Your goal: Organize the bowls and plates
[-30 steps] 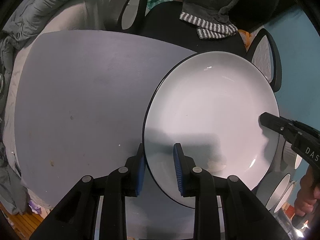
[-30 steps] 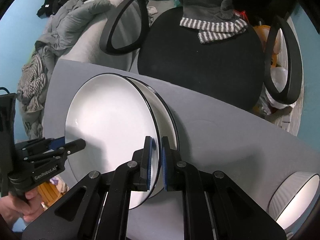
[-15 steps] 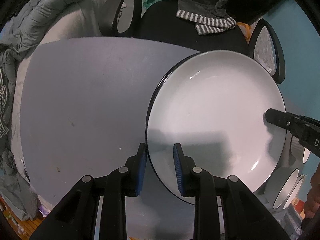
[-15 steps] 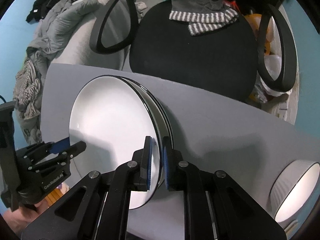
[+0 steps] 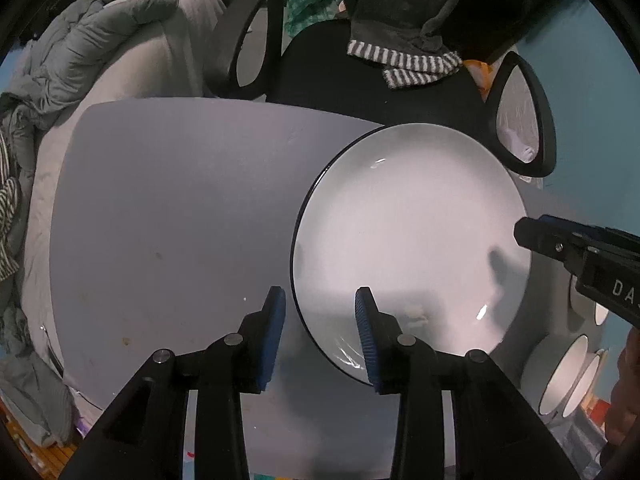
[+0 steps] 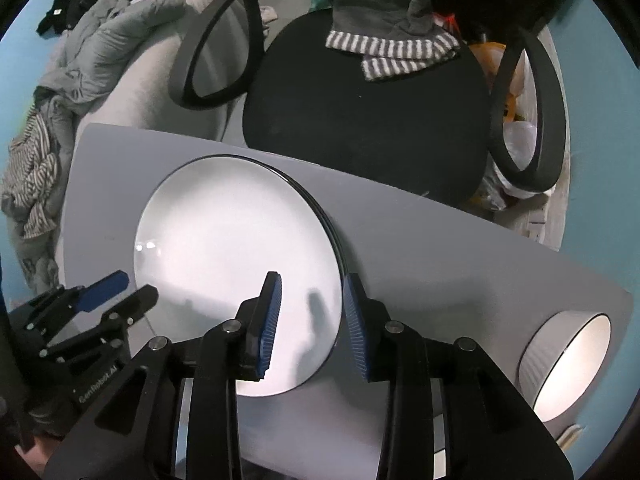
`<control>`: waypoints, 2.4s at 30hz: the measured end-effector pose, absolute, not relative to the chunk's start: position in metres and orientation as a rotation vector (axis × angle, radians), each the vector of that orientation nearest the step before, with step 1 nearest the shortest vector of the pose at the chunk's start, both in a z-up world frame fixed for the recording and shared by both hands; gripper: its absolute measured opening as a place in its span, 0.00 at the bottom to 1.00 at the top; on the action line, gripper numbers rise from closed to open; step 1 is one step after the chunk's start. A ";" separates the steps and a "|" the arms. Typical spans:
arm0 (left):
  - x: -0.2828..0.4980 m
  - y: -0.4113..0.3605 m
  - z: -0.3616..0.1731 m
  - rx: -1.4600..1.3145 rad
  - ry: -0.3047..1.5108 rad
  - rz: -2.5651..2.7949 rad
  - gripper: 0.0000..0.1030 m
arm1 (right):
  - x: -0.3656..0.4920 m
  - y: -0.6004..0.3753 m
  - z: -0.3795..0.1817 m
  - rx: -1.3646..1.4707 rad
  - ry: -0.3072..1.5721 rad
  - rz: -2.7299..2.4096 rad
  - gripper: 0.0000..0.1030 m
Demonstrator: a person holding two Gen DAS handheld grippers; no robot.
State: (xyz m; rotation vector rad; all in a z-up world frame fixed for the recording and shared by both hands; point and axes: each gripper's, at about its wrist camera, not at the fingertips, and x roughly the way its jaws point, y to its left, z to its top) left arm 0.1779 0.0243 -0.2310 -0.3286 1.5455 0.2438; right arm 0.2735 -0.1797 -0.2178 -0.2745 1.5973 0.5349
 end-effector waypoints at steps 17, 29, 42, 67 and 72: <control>0.142 0.012 -0.172 -0.257 1.398 0.198 0.51 | 0.235 -0.187 -0.166 -0.351 1.432 0.478 0.48; 0.099 -0.013 -0.127 -0.211 1.312 0.114 0.52 | 0.189 -0.216 -0.123 -0.327 1.335 0.394 0.48; 0.067 -0.051 -0.108 -0.190 1.315 -0.017 0.52 | 0.147 -0.272 -0.090 -0.266 1.312 0.287 0.49; 0.073 -0.126 -0.109 -0.091 1.359 -0.184 0.52 | 0.099 -0.363 -0.070 -0.163 1.320 0.084 0.61; 0.086 -0.143 -0.117 -0.076 1.384 -0.195 0.52 | 0.106 -0.384 -0.072 -0.105 1.308 0.073 0.64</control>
